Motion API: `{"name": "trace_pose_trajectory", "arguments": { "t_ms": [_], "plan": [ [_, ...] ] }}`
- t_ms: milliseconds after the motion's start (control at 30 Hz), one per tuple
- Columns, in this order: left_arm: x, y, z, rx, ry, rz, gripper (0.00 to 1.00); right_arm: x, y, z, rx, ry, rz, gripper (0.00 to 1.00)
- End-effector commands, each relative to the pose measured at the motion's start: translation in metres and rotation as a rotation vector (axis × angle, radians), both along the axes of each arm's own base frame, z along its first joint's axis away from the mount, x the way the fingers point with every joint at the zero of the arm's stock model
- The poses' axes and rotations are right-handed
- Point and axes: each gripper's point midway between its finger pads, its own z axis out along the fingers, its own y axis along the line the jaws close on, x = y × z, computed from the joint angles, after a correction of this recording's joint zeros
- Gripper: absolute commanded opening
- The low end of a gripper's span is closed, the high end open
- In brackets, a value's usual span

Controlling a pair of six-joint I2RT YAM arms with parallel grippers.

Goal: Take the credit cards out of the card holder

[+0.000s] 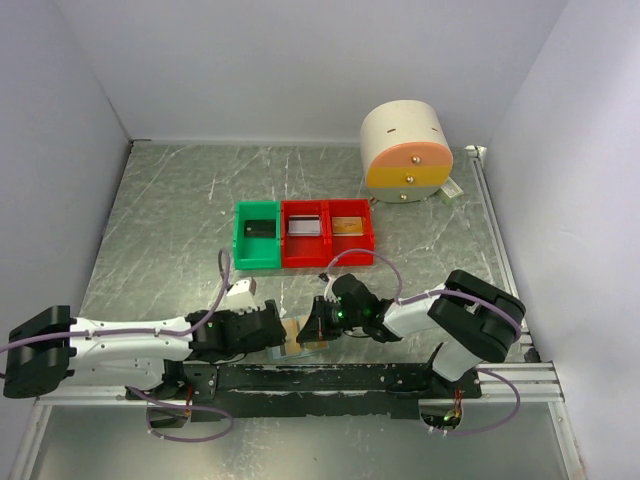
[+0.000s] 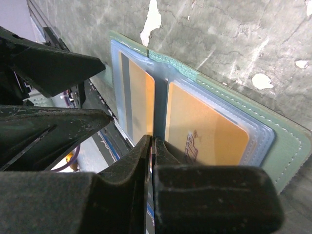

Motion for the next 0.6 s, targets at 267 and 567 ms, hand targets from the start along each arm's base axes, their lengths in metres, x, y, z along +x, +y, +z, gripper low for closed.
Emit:
{"name": "trace_pose_trajectory", "arguments": {
  "t_ms": [267, 567],
  "plan": [
    [-0.008, -0.009, -0.012, -0.035, 0.038, -0.053, 0.74, 0.006, 0.002, 0.006, 0.010, -0.012, -0.027, 0.04],
    [-0.008, -0.005, -0.024, 0.037, 0.070, -0.025, 0.54, 0.006, 0.001, 0.008, 0.017, -0.014, -0.039, 0.04]
  ]
}}
